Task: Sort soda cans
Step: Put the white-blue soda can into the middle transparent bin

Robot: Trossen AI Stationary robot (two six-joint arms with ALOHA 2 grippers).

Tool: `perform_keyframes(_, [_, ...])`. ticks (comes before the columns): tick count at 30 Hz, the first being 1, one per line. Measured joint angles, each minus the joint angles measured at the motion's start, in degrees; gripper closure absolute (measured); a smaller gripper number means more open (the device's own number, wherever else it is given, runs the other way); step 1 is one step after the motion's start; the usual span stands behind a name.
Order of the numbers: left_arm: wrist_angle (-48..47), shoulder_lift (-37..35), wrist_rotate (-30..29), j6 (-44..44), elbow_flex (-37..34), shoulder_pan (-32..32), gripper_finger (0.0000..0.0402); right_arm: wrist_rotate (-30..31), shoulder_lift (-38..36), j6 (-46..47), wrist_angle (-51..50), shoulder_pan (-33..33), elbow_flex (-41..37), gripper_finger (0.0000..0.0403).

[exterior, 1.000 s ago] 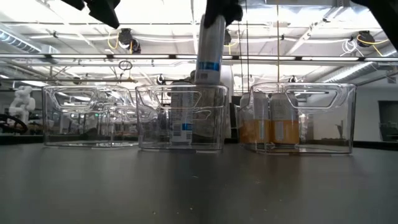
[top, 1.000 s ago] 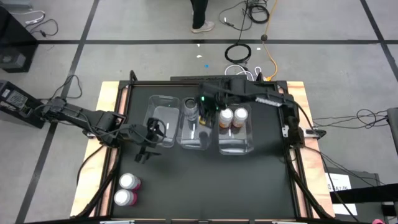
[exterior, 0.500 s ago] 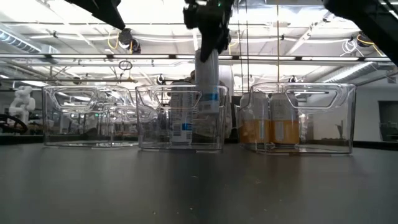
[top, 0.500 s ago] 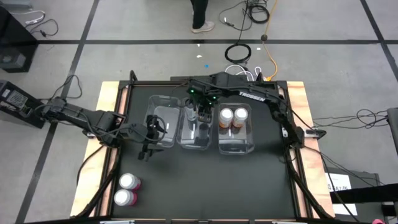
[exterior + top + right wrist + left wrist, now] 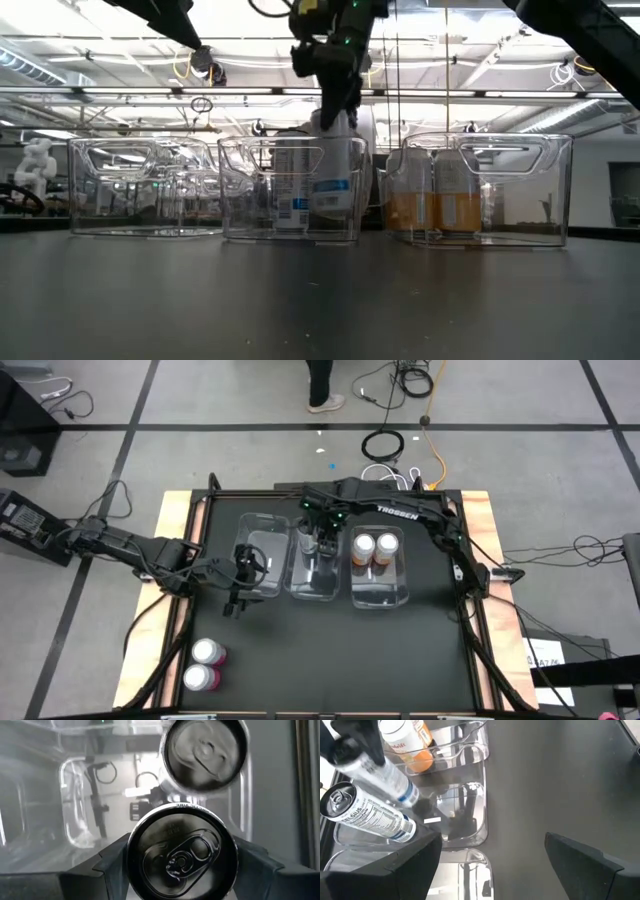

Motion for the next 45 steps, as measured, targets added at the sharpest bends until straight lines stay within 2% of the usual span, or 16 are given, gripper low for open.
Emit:
perform_keyframes(11, [0.00, 0.00, -0.07, -0.12, 0.00, 0.00, 0.0039, -0.74, -0.28, 0.33, 4.96, -1.48, -6.76, 0.0151])
perform_keyframes(16, [0.00, 0.00, -0.09, -0.52, 0.00, 0.00, 0.0039, -0.78, -0.28, 0.29, 5.24, -1.92, -6.83, 0.0146])
perform_keyframes(26, [0.00, 0.00, -0.15, -0.04, 0.00, 0.00, 0.0039, -0.37, -0.22, 2.30, 4.30, -1.96, -6.94, 0.0096])
perform_keyframes(36, [0.20, 0.00, -0.13, -0.08, 0.00, -0.02, 0.0039, -0.48, -0.25, 2.80, 3.32, -1.94, -6.94, 0.0096])
perform_keyframes(45, [0.26, 0.00, -0.14, -0.53, 0.00, 0.00, 0.0039, -0.46, -3.09, 2.83, 3.05, -1.92, -6.94, 0.0096])
